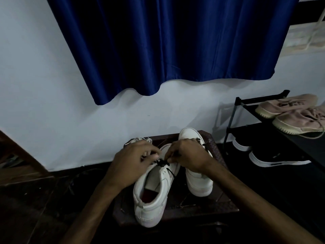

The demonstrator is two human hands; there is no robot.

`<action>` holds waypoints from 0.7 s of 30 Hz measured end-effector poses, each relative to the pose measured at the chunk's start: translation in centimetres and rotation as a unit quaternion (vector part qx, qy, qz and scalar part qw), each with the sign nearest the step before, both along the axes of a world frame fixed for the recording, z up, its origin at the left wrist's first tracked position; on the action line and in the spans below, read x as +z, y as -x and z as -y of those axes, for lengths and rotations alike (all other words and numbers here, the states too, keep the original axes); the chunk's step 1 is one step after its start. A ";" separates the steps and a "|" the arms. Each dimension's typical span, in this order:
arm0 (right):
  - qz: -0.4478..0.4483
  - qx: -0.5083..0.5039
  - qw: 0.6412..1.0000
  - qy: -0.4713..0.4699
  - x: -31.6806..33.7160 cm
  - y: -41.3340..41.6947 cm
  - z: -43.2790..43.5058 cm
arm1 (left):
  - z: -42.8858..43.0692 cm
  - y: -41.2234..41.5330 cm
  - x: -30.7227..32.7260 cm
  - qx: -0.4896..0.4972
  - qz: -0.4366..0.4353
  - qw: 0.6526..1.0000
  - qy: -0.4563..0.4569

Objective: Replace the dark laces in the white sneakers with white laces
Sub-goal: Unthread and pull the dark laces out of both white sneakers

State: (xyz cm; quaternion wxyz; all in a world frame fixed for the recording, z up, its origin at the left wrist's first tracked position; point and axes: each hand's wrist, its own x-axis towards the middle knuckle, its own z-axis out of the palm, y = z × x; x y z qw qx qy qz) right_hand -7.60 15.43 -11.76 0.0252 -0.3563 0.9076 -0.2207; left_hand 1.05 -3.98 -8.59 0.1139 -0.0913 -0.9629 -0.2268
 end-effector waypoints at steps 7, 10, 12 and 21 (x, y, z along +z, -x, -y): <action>0.003 -0.006 1.000 -0.001 0.0 -0.2 0.0 | -3.0 1.0 -0.2 -0.016 0.013 0.984 0.178; 0.000 -0.013 1.000 -0.010 0.1 -0.2 0.0 | -2.2 0.7 0.0 0.044 -0.012 0.995 0.084; 0.002 -0.016 1.000 -0.016 0.1 -0.2 0.2 | -0.5 1.0 -0.4 0.121 -0.026 0.990 -0.065; 0.003 -0.017 1.000 -0.025 0.4 -0.4 0.3 | 3.2 0.7 -3.6 0.220 0.038 0.922 -0.318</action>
